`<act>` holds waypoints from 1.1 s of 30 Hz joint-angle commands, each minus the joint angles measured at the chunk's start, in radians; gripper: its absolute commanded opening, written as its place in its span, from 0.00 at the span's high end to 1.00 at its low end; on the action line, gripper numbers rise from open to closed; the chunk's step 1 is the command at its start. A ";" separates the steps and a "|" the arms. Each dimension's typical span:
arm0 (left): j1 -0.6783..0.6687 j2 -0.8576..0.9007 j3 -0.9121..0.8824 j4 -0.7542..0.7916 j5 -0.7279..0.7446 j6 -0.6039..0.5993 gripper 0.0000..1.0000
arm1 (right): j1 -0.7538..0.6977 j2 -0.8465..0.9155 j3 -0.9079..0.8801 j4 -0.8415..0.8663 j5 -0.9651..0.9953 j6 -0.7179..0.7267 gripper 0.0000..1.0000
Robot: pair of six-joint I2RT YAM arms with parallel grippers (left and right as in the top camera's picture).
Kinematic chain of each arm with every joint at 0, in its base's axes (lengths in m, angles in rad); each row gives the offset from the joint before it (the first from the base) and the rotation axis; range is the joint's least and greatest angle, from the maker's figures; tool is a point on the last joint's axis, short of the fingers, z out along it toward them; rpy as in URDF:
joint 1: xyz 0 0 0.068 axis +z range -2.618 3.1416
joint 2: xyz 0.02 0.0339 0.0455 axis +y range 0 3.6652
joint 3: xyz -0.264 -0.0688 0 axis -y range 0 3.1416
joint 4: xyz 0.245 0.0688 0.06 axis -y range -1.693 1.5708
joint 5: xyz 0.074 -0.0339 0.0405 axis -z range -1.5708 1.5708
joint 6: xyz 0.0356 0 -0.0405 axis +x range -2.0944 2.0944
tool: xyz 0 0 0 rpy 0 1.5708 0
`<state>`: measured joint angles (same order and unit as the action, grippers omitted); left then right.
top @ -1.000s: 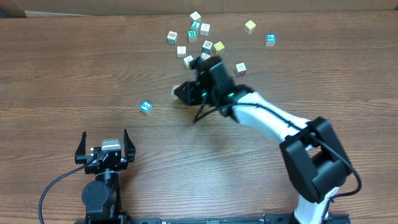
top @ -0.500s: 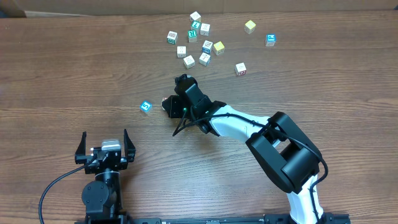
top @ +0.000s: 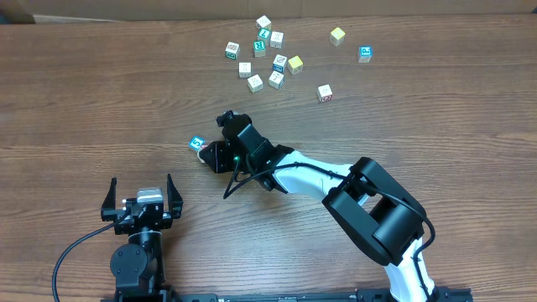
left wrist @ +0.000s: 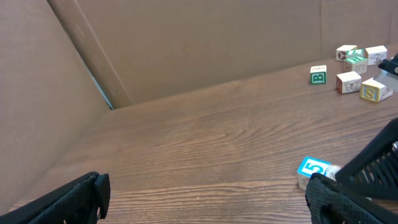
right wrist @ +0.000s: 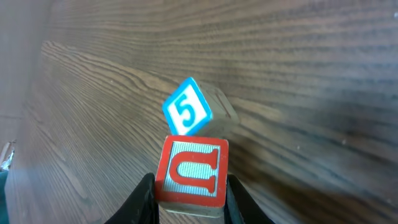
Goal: Form a horizontal line
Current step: 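Carry the 'U' block left and set it beside the placed block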
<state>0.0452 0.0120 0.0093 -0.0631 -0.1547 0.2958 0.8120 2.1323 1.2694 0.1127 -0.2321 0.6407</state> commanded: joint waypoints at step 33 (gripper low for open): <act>-0.006 -0.006 -0.005 0.001 -0.009 0.019 0.00 | 0.000 -0.045 0.001 -0.071 0.196 -0.074 0.00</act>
<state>0.0452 0.0120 0.0093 -0.0631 -0.1547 0.2958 0.8253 2.1368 1.2728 0.0788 -0.0460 0.5663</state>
